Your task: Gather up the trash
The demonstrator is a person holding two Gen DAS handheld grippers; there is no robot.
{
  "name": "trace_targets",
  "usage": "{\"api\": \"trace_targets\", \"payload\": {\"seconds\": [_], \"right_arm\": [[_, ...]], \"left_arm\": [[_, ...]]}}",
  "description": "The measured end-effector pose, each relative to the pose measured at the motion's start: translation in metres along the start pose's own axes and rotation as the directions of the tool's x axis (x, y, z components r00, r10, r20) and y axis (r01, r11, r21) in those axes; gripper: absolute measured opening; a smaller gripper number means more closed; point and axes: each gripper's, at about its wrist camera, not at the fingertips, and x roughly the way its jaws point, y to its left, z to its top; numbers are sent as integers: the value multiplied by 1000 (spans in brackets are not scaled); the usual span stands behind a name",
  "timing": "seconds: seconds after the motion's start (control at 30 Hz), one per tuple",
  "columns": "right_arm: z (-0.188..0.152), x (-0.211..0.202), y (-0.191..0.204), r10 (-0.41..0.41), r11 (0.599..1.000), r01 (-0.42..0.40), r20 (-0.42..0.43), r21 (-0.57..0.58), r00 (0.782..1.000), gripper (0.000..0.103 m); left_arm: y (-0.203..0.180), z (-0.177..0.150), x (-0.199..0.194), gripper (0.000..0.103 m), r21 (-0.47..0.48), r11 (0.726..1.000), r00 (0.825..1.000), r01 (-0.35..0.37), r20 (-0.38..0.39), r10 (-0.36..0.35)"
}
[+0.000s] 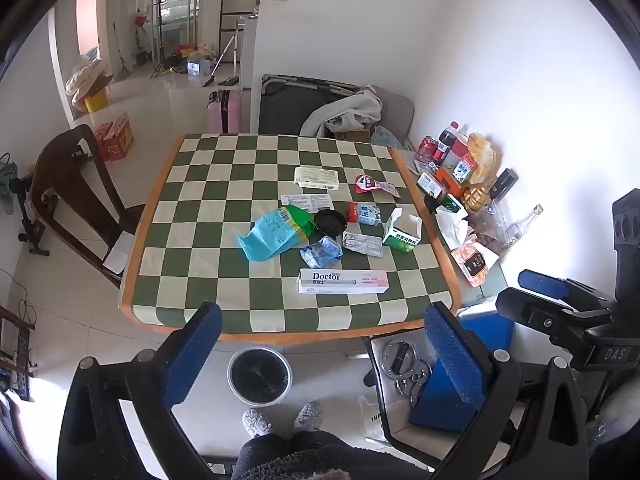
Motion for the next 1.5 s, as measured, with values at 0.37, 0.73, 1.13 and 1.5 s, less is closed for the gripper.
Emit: {"api": "trace_targets", "payload": {"seconds": [0.37, 0.73, 1.13, 1.5], "right_arm": [[0, -1, 0, 8, 1000, -8, 1, 0, 1000, 103], [1, 3, 3, 8, 1000, -8, 0, 1, 1000, 103], [6, 5, 8, 14, 1000, -14, -2, 1, 1000, 103], [6, 3, 8, 16, 1000, -16, 0, 1, 1000, 103]], "left_arm": [[-1, -2, 2, 103, -13, 1000, 1000, 19, 14, -19], [-4, 8, 0, 103, -18, 998, 998, 57, 19, -57], [-3, 14, 0, 103, -24, 998, 998, 59, 20, -58], [0, 21, -1, 103, -23, 998, 998, 61, 21, -61]]}}
